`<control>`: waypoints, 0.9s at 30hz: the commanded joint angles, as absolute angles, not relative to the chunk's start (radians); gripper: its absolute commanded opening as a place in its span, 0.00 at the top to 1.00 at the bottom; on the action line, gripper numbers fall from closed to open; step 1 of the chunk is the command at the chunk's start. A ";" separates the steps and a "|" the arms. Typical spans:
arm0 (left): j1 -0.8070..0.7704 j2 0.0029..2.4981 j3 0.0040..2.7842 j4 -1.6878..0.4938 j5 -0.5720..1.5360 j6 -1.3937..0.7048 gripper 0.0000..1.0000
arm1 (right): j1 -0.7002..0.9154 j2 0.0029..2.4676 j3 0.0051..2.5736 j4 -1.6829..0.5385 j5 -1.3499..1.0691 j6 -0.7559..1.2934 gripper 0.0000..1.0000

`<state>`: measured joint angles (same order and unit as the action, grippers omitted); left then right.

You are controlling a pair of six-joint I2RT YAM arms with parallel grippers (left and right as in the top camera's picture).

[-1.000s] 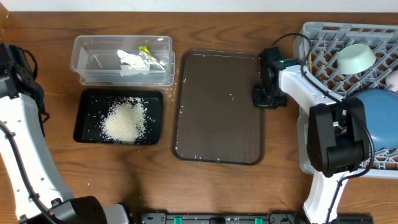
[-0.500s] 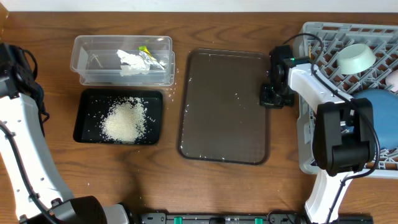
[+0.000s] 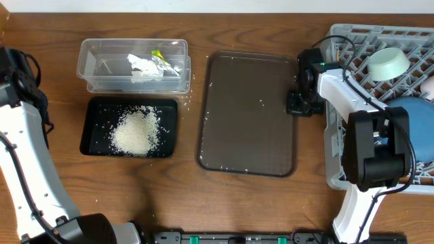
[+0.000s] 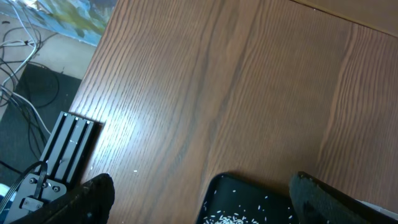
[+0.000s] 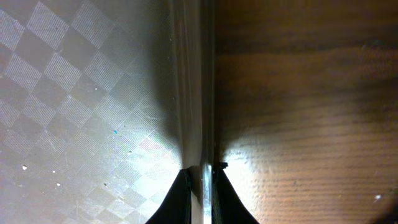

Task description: Sort waste into correct bins and load items into the dishwasher rack

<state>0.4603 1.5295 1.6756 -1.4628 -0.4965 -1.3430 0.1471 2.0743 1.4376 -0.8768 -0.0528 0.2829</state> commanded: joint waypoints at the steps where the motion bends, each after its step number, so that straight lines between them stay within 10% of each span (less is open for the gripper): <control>1: 0.464 1.523 1.678 -1.469 -0.505 -1.359 0.08 | 0.131 2.095 1.419 -0.850 0.056 0.252 0.97; 27: 0.464 1.523 1.678 -1.469 -0.505 -1.359 0.08 | 0.130 2.094 1.419 -0.829 0.056 0.140 0.92</control>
<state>0.4603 1.5295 1.6756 -1.4628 -0.4965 -1.3430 0.1471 2.0743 1.4376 -0.8364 -0.0261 0.1776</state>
